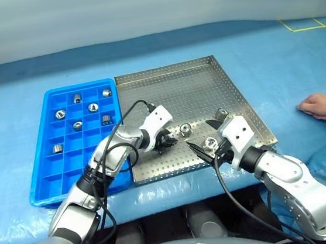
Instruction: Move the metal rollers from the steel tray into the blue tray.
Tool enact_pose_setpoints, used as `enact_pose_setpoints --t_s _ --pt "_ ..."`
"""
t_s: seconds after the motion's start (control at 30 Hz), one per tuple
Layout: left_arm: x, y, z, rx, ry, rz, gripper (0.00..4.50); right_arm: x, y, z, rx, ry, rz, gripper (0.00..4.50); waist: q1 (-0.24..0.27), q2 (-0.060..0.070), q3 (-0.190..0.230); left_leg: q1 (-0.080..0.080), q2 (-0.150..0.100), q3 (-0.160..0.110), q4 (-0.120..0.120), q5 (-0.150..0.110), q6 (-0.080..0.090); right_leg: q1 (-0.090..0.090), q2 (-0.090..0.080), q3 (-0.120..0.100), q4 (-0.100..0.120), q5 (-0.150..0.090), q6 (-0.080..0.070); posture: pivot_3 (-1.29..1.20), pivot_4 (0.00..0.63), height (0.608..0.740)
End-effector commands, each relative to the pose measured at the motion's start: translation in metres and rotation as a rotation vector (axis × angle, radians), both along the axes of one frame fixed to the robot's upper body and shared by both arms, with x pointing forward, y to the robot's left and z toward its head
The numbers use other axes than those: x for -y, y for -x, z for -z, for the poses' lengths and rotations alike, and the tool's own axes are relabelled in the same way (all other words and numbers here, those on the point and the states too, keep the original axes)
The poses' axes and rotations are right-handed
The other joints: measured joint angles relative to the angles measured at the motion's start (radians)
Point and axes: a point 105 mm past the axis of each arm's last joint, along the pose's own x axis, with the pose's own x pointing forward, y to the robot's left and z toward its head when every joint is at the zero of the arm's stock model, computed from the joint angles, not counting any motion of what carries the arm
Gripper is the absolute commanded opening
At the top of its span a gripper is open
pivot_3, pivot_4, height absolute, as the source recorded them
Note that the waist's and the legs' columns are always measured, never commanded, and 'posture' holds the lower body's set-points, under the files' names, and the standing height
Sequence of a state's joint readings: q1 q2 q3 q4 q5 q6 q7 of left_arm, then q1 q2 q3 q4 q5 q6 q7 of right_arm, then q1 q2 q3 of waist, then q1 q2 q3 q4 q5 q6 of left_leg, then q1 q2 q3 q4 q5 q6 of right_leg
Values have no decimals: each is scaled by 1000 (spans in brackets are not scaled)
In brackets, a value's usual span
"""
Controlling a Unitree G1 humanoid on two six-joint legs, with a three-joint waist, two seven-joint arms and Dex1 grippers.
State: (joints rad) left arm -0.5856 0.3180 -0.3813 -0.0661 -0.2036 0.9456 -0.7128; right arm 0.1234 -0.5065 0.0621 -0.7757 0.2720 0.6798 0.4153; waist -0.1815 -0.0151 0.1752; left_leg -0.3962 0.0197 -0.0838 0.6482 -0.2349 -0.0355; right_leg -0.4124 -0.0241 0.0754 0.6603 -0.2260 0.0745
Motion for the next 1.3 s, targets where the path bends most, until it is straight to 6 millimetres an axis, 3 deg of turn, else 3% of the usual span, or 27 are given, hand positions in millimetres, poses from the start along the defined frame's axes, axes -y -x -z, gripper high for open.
enact_pose_setpoints --t_s 0.03,0.2,0.37,0.7,0.9,1.3 --pt "-6 -1 -29 20 123 7 1724 -4 -1 -7 43 -10 -13 4500 1 0 0 0 0 0 0 0 0 0 0 0 0 0 0 -227 150 740" --pt "-30 -1 -45 37 163 -33 1724 -12 -1 -5 30 -21 -50 4500 -1 0 0 0 0 0 0 0 0 -1 0 0 1 0 0 -203 150 740" --pt "-73 1 -52 88 107 -134 1724 -25 2 -5 17 -33 -136 4500 5 0 0 1 1 0 -1 0 0 -1 1 0 1 0 0 -151 150 740" --pt "-132 23 -70 151 98 -387 1724 -51 0 -5 4 -52 -283 4500 68 -3 2 0 1 -1 -1 0 0 -1 0 -2 0 0 0 -30 150 740" --pt "-183 40 -57 165 15 -644 1724 -54 -1 -1 -24 -42 -335 4500 112 -3 2 1 1 -1 -1 0 0 -1 0 -2 0 0 -1 48 150 740" --pt "-216 65 -37 108 -57 -815 1724 -58 -8 1 -34 -35 -370 4500 171 -3 2 0 1 -2 -1 0 0 0 -1 -4 0 -4 -7 114 150 740"
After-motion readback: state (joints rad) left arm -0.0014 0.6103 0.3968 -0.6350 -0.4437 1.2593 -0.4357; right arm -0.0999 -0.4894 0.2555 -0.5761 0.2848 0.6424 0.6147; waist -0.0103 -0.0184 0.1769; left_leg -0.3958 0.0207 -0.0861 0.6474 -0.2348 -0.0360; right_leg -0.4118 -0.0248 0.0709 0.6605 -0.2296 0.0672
